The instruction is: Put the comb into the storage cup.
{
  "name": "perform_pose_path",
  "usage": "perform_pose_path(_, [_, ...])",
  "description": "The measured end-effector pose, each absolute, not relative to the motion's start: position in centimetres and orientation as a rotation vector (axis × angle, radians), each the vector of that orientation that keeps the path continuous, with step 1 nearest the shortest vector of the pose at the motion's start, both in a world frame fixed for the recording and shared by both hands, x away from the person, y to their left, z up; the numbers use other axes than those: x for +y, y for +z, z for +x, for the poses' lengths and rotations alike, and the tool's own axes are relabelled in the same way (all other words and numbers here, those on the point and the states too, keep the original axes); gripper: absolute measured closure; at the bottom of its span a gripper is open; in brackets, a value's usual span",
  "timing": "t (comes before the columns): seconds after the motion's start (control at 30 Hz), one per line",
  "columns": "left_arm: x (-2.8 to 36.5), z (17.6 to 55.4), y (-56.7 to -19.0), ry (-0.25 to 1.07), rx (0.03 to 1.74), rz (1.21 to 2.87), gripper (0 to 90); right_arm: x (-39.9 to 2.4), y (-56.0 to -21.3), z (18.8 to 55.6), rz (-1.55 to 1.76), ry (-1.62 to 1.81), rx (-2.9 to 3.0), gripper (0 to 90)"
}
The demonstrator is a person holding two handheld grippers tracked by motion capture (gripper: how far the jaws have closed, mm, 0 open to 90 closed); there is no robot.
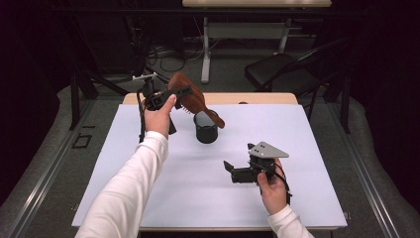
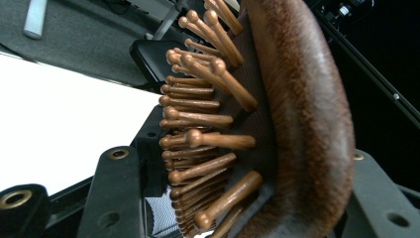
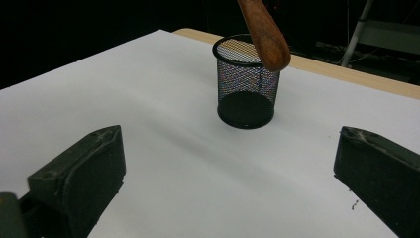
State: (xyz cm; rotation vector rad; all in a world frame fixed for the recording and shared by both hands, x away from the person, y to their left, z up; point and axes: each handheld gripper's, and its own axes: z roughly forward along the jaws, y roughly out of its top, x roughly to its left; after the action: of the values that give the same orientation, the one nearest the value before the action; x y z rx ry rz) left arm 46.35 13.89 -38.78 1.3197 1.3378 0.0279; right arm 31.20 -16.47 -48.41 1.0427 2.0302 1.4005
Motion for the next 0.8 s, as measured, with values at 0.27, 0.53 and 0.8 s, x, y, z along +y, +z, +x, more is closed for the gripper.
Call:
perform_pose_path(0.27, [14.4,46.5,-38.5,0.038,1.343,1.295,47.2,-16.5,-48.4,31.2,1.042,1.396,2.031,0.0])
perform_pose_path(0.53, [15.1,46.6,-38.2,0.062,1.35,1.284,47.2,-16.5,-48.4,31.1,1.04,1.397,2.032,0.0])
perform_pose_path(0.8, [15.7,46.7,-38.1,0.083,1.367,1.267,47.2,-16.4,-48.4,31.1,1.039,1.396,2.032,0.0])
